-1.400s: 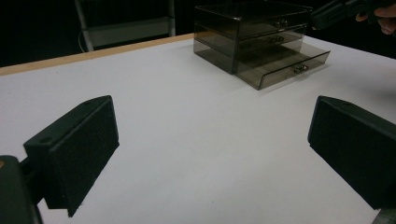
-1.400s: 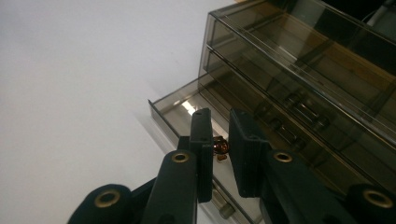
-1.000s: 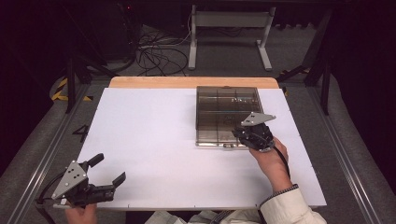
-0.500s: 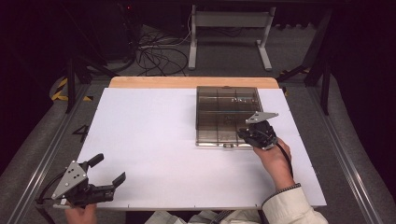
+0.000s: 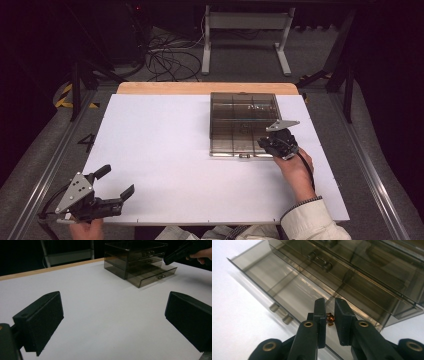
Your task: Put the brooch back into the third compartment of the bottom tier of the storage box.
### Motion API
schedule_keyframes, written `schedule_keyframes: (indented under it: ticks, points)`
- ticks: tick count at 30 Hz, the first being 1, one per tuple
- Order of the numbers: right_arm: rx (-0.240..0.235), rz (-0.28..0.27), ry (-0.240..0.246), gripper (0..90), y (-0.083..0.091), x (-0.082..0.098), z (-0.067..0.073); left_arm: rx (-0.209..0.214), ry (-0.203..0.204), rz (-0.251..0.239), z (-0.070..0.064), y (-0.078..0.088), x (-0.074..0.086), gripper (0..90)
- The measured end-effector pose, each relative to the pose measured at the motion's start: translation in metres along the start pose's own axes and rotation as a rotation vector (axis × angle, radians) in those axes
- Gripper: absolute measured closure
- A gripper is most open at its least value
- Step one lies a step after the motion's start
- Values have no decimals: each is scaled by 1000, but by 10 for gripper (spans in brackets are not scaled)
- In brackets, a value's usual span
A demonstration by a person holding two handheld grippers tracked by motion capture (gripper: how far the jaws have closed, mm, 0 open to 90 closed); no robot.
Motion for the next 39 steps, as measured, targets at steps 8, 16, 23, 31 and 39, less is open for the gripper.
schedule_keyframes:
  ticks: [8,16,23,31,39]
  points:
    - [31,15,-10,803,-4,6,-8,0,1,1,0,0,0,25]
    - [43,29,-31,803,-8,10,-14,1,3,0,0,0,0,25]
    - [54,39,-43,803,-12,13,-18,-3,7,3,0,-1,1,25]
    - [55,48,-44,802,-15,14,-19,-3,4,6,0,-1,1,25]
    - [57,50,-41,779,-17,15,-20,0,2,3,0,-1,1,26]
Point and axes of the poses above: each handheld gripper's, and its own axes: y roughly backward along the jaws, x roughly out of its underside, z roughly to its left, the point moved 1 cm from there along -y, roughly forward along the jaws, and after that the axes turned 12 degrees about -z, right-handed, at the moved point
